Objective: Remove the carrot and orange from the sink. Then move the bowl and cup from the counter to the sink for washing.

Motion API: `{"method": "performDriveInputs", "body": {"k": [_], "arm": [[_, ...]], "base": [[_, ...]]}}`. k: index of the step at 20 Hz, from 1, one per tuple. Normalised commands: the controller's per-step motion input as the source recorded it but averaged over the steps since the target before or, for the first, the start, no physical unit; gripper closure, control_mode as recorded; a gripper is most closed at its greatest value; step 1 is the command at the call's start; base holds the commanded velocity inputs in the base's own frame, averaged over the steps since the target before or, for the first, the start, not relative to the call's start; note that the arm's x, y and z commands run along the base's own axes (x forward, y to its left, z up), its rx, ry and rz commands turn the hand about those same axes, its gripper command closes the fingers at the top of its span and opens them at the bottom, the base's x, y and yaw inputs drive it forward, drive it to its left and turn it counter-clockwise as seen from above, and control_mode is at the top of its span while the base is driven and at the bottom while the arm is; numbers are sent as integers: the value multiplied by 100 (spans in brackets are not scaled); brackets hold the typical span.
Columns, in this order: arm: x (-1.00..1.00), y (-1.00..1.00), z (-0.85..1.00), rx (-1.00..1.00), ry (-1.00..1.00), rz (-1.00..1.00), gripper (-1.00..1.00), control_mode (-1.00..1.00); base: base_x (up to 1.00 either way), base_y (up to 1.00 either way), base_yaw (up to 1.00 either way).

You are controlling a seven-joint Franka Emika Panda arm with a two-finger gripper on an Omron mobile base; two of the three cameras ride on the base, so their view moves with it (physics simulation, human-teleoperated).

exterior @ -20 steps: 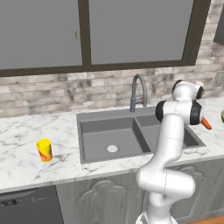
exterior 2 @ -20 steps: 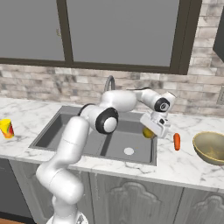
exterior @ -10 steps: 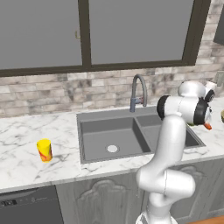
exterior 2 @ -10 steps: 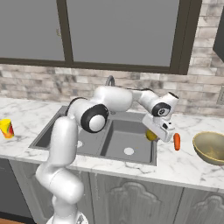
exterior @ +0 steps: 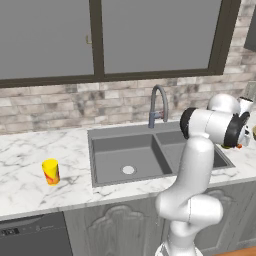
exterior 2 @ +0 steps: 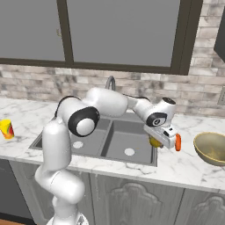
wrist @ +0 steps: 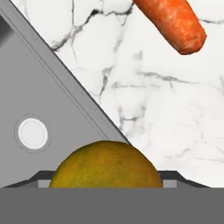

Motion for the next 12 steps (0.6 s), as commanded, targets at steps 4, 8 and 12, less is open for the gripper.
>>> {"method": "performDriveInputs", "body": {"k": [4,8,12], "arm": [[-1,-25,0,-19,0,0,100,-100],[0,-31,0,-10,0,0,100,-100],[-1,-33,0,-6,2,0,100,-100]], "base": [[0,0,0],[0,0,0],[0,0,0]]}}
